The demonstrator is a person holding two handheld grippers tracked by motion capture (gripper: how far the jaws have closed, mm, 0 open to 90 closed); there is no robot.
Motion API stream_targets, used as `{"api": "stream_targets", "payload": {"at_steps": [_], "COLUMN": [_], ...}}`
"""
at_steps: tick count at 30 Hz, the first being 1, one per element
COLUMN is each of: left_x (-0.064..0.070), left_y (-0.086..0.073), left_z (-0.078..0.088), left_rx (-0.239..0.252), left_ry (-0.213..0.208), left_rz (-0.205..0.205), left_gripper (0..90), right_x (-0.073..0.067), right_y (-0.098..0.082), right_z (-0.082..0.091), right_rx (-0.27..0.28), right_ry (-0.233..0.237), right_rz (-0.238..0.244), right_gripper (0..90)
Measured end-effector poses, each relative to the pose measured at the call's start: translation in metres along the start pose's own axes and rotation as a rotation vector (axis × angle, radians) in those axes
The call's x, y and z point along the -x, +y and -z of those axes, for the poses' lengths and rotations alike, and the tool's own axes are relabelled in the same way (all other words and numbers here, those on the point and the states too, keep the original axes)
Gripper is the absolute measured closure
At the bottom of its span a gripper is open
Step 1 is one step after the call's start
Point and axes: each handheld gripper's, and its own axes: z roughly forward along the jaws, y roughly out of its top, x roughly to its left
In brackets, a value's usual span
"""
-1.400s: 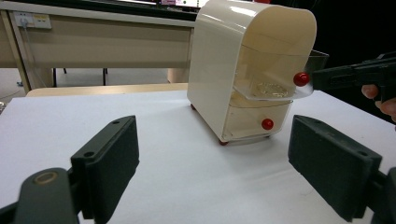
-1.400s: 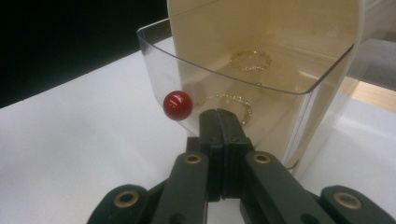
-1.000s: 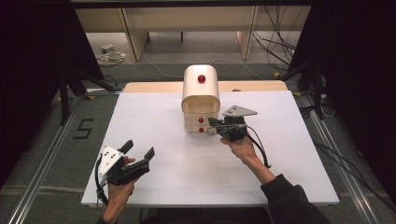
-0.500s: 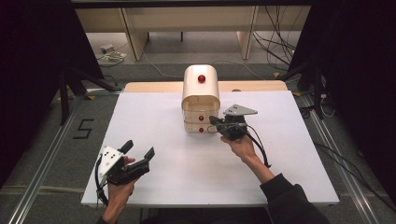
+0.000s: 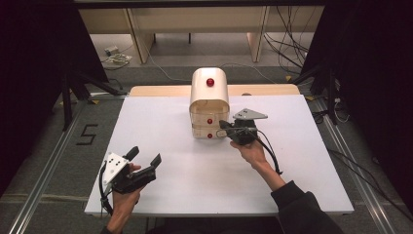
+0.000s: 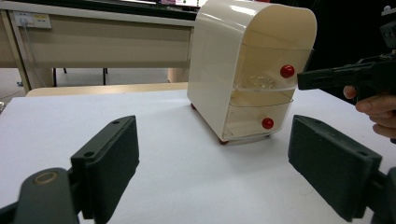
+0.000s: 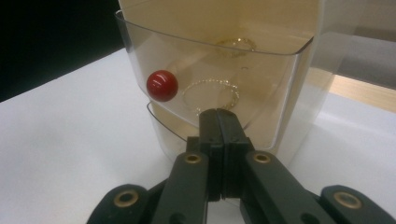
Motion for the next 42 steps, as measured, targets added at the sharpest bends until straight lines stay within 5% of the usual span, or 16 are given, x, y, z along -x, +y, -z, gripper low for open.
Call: {"api": "stream_targets", "payload": {"at_steps": [12,24,34,42], "left_x": [0.000,0.000,0.002,0.002], "left_y": [0.000,0.000,-0.001,-0.001], "left_z": [0.000,0.000,-0.002,-0.002], "left_rx": [0.001,-0.002,-0.017,-0.027], "left_ry": [0.000,-0.002,-0.039,-0.050], "left_rz": [-0.001,-0.001,-0.007,-0.004], "left_gripper": [15.7,15.7,15.7,15.7], "right_x": [0.001,-0.004,-0.009,-0.014], "right_y": [-0.002,0.003,0.006,0.008], "right_z": [-0.004,0.007,0.016,0.027], "right_rx": [-0.010,0.021,0.042,0.044], "right_ry": [-0.008,0.035,0.108,0.112], "right_rz": [-0.015,-0.017,-0.046,-0.037], "right_gripper": [90.0,83.5,62.0,44.0]}}
